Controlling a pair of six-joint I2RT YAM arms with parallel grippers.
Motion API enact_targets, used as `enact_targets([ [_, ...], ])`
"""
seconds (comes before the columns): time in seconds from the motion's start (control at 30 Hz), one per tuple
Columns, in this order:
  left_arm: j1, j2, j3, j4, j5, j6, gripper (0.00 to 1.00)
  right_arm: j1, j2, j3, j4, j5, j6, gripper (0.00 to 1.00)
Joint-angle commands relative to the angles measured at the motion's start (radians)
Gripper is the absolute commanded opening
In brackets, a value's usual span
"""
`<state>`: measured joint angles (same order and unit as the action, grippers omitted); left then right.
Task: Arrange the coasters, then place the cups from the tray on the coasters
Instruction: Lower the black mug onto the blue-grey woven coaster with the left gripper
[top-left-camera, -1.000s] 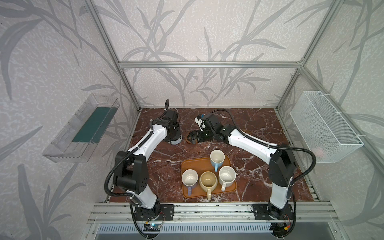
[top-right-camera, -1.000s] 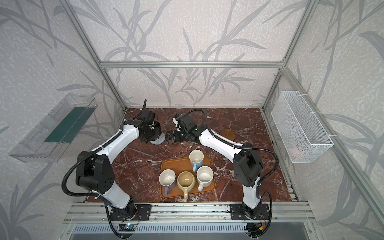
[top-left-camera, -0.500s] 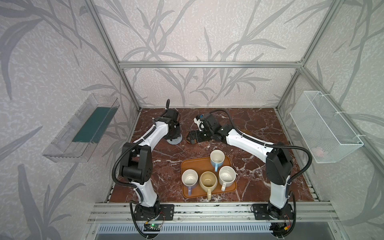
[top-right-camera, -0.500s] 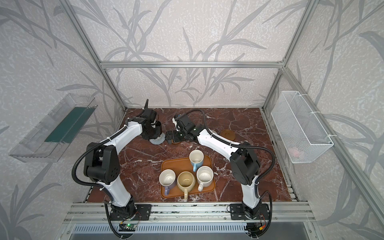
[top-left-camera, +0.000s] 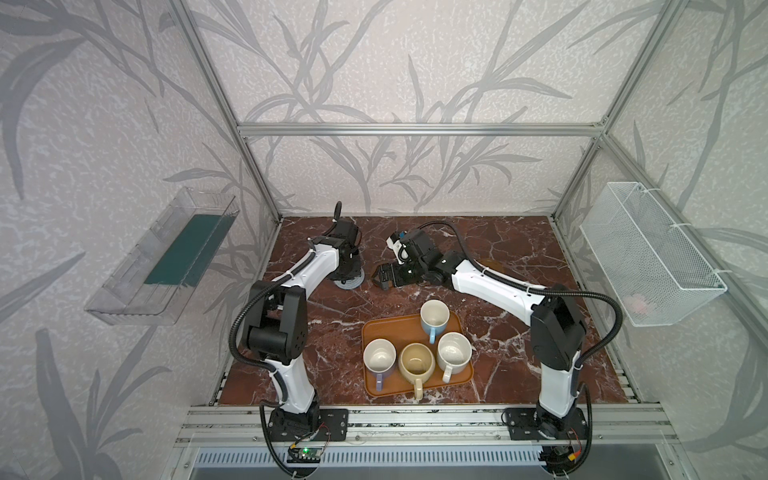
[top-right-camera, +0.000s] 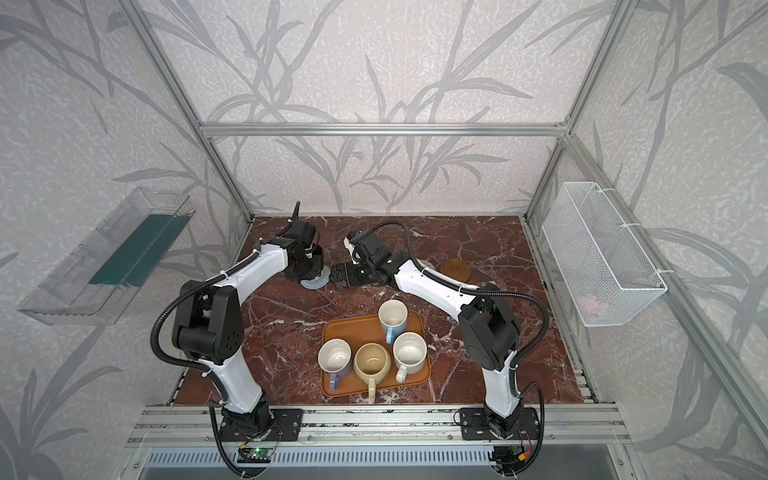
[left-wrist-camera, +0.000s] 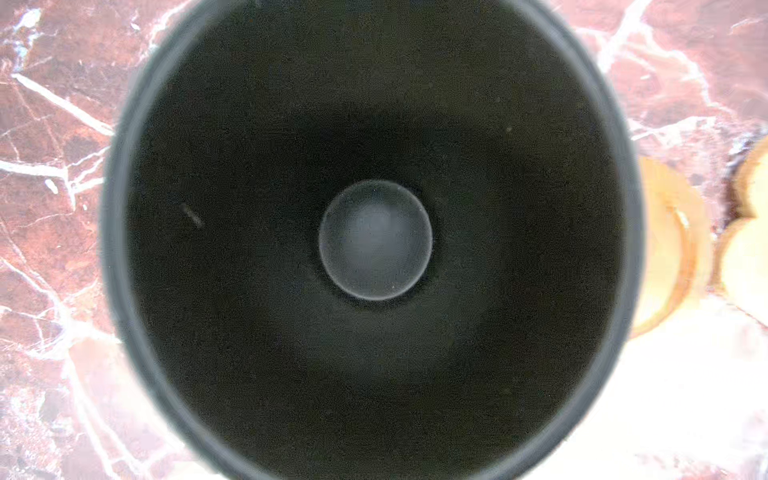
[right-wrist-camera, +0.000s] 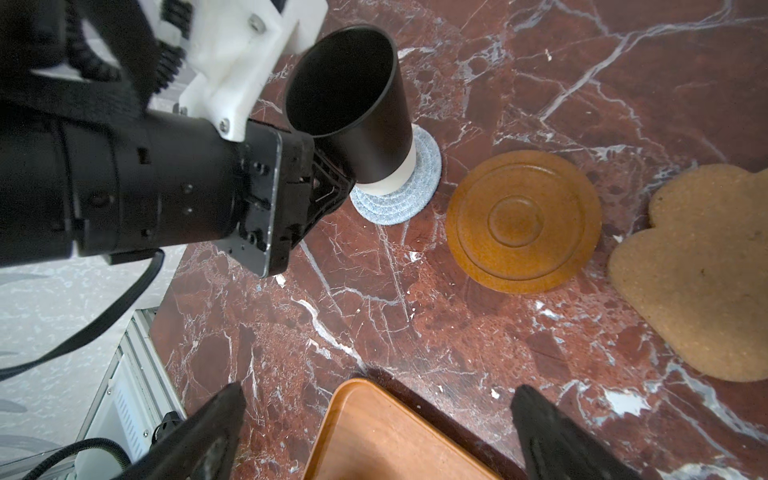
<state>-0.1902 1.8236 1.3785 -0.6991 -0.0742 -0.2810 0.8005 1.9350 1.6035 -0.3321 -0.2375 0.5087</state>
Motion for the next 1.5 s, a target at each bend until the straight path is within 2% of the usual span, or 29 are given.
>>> enact_targets([
  [0.0,0.005,0.002,-0.015,0.052,-0.035,0.007,0.00,0.001,-0.006,-0.022,0.019,-0.011,0.004,1.00],
  [0.5,0.009,-0.025,-0.073,0.045,-0.016,-0.015,0.00,0.002,-0.013,-0.035,0.018,-0.017,0.011,1.00],
  [0.53,0.009,-0.027,-0.076,0.044,-0.013,-0.015,0.01,0.002,-0.013,-0.036,0.018,-0.016,0.011,1.00],
  [0.7,0.017,-0.039,-0.092,0.045,-0.003,-0.020,0.21,0.002,-0.011,-0.037,0.017,-0.016,0.013,1.00],
  [0.9,0.020,-0.043,-0.101,0.047,0.002,-0.017,0.24,0.002,-0.008,-0.033,0.013,-0.017,0.012,1.00],
  [1.03,0.020,-0.044,-0.104,0.043,-0.003,-0.016,0.32,0.002,-0.008,-0.033,0.008,-0.016,0.011,1.00],
  [1.13,0.020,-0.054,-0.108,0.044,-0.002,-0.017,0.45,0.002,-0.013,-0.033,0.000,-0.010,0.010,1.00],
  [1.27,0.021,-0.078,-0.115,0.044,-0.012,-0.036,0.78,0.003,-0.027,-0.034,-0.023,0.014,0.001,1.00],
  [1.3,0.021,-0.084,-0.113,0.039,-0.010,-0.039,0.84,0.003,-0.032,-0.034,-0.027,0.019,-0.001,1.00],
  [1.47,0.022,-0.131,-0.100,0.016,0.013,-0.055,0.95,0.003,-0.058,-0.050,-0.045,0.040,-0.006,0.99],
])
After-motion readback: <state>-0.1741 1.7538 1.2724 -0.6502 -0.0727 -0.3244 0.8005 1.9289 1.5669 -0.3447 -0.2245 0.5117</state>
